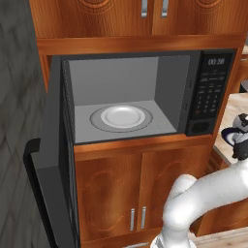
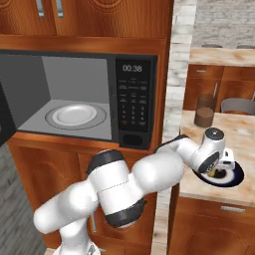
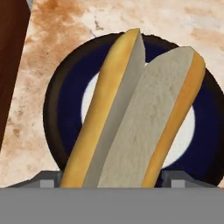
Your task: Pick the hotdog bun from the microwave and place it on plate located on the counter.
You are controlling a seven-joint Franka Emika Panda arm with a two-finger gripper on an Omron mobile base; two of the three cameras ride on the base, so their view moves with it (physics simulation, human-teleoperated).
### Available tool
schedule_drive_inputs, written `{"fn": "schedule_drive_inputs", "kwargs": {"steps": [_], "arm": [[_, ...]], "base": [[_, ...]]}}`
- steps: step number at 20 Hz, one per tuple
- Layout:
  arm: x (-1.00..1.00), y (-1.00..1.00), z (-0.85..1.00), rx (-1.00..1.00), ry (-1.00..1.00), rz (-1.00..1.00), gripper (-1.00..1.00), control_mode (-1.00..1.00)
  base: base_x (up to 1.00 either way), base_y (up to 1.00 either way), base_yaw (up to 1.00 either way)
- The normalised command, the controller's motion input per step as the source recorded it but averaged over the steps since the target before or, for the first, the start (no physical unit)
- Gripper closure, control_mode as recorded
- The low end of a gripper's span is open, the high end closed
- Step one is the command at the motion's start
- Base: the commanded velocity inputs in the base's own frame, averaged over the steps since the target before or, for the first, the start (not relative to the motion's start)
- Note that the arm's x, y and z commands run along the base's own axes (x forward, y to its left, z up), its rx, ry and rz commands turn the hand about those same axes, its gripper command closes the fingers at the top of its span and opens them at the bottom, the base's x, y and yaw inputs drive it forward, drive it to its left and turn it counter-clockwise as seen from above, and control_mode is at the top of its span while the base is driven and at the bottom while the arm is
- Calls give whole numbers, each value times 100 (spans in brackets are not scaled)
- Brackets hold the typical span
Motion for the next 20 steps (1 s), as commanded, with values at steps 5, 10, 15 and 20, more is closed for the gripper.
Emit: {"fn": "schedule_drive_inputs", "kwargs": {"steps": [5, 10, 15, 20], "arm": [[37, -4, -12, 0, 0, 4, -100, -100], [22, -16, -16, 0, 0, 1, -100, -100], [-7, -10, 0, 0, -1, -1, -100, -100], [-70, -13, 18, 1, -3, -2, -100, -100]], "base": [[0, 0, 0], [0, 0, 0], [0, 0, 0], [0, 0, 0]]}}
